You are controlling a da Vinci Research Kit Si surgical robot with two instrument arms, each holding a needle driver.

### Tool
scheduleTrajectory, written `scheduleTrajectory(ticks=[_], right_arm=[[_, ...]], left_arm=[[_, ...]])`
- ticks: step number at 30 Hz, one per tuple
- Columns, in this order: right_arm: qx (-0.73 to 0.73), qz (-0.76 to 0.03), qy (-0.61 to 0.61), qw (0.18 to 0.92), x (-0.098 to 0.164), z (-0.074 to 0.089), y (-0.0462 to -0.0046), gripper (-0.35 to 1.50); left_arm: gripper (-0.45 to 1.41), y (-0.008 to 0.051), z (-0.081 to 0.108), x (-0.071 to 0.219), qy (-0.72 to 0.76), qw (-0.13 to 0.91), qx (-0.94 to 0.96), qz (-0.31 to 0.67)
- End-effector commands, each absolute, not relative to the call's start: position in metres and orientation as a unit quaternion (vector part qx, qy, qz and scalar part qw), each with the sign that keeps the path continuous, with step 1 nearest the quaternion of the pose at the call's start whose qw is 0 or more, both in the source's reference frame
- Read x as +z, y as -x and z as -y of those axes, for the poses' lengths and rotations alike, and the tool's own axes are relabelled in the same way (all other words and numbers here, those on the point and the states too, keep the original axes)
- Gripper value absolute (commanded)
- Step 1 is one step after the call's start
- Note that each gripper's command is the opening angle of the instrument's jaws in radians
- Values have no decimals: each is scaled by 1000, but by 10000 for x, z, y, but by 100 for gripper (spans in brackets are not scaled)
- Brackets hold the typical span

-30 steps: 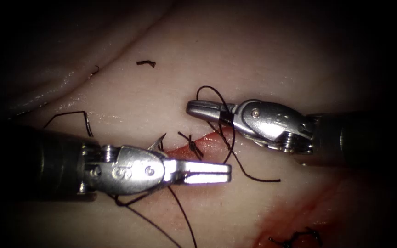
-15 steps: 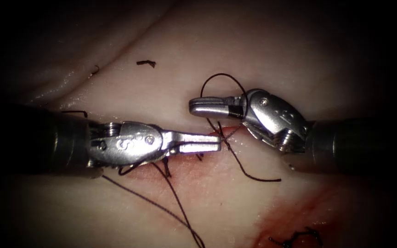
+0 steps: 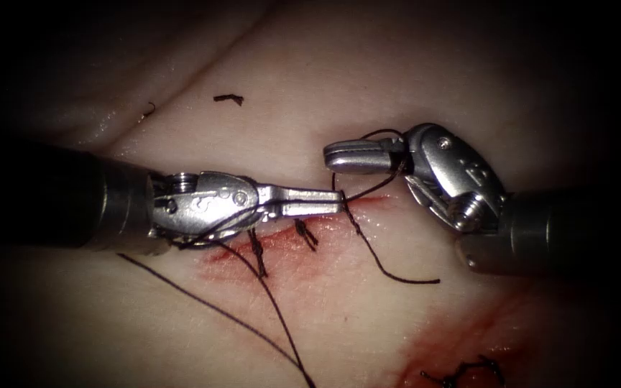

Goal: Wound Closure

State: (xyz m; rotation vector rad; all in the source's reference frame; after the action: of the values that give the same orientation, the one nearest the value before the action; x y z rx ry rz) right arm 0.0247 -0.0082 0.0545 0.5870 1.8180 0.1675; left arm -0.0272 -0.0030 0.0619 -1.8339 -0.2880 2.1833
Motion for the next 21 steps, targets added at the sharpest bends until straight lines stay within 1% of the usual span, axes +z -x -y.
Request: scheduleTrajectory(ticks=[1, 10, 11, 15, 19, 21], right_arm=[[53, -771, -261, 578, 550, 86, -253, -35], [-115, -709, -313, 621, 547, 98, -251, -35], [-139, -692, -323, 630, 546, 103, -250, -35], [-186, -659, -340, 644, 545, 114, -251, -35], [-239, -608, -355, 669, 543, 125, -253, -35], [-274, -563, -359, 692, 542, 132, -254, -35]], left_arm=[[-45, 277, 32, 626, 632, 138, 756, 100], [-45, 279, 19, 646, 622, 141, 764, 100], [-45, 278, 18, 653, 617, 142, 767, 103], [-45, 280, 16, 664, 612, 147, 770, 106], [-45, 283, 19, 671, 605, 147, 775, 108], [-45, 285, 22, 673, 601, 147, 778, 107]])
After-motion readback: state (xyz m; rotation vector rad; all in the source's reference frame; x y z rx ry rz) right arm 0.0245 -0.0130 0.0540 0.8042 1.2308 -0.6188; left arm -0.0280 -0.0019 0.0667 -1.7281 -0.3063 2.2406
